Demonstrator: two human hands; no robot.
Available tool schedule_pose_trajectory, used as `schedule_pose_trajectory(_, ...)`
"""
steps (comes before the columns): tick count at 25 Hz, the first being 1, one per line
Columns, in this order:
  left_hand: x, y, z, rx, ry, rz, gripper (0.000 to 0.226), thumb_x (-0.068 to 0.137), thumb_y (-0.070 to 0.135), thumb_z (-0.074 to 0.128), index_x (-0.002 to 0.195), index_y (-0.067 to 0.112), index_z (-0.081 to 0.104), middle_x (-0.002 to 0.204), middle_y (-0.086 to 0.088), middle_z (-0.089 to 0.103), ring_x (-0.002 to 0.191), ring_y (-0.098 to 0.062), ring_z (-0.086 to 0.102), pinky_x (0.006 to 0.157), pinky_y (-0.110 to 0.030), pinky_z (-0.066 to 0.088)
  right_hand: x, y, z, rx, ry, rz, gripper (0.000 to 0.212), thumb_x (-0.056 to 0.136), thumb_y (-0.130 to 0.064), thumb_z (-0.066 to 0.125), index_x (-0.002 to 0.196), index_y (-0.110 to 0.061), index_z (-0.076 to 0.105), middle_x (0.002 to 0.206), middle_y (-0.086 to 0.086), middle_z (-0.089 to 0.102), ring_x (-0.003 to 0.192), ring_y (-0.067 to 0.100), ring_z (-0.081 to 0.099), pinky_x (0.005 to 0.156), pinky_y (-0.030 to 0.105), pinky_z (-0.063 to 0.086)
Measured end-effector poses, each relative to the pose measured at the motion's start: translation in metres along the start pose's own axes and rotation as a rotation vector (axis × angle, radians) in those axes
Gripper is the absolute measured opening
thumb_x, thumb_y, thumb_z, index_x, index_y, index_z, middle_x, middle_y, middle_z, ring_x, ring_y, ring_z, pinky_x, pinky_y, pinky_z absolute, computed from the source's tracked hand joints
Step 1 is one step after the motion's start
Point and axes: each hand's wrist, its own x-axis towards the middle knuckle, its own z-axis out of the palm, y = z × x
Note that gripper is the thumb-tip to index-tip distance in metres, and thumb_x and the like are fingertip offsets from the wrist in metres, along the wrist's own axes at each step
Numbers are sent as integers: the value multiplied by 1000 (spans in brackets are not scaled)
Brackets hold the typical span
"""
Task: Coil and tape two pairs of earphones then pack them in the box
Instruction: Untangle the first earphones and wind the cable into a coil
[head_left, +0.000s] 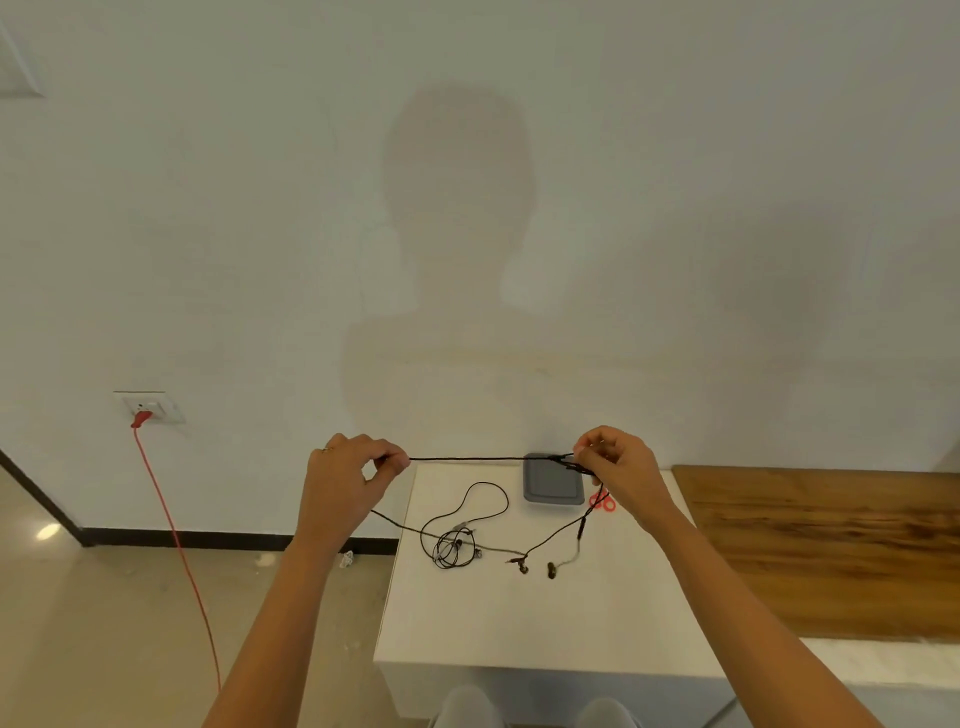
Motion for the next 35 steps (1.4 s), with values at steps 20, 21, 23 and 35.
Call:
schedule_pose_trajectory(20, -35, -75, -36, 395, -147, -466, 62, 74, 72, 51, 59, 12, 56, 48, -1, 52, 42, -16, 49, 47, -20, 38, 5, 29, -37, -311, 252, -107, 8, 91, -10, 58, 86, -14, 63, 81, 1, 65, 70, 4, 55, 64, 19, 40)
schedule_pose_trajectory(21, -39, -88, -40, 412, -299, -467, 61, 73, 74, 51, 63, 15, 59, 53, 0, 57, 48, -14, 54, 48, -22, 41, 4, 28, -43, -357, 142, -145, 5, 90, -15, 61, 86, -16, 64, 81, -5, 64, 76, 0, 55, 70, 17, 37)
schedule_pose_trajectory(23, -50, -109, -39, 399, -543, -447, 58, 74, 74, 49, 68, 18, 63, 60, 4, 62, 55, -11, 59, 54, -22, 45, 0, 27, -51, -435, -8, -180, 0, 87, -21, 66, 87, -21, 66, 80, -14, 62, 83, -8, 51, 79, 13, 32)
schedule_pose_trajectory(35, -63, -60, 55, -38, -669, -403, 19, 87, 21, 58, 74, 9, 62, 70, -1, 65, 62, -10, 53, 63, -27, 47, -6, 7, 5, -46, -232, 15, 11, 78, -13, 74, 84, -17, 66, 87, 2, 72, 75, 12, 63, 64, 16, 49)
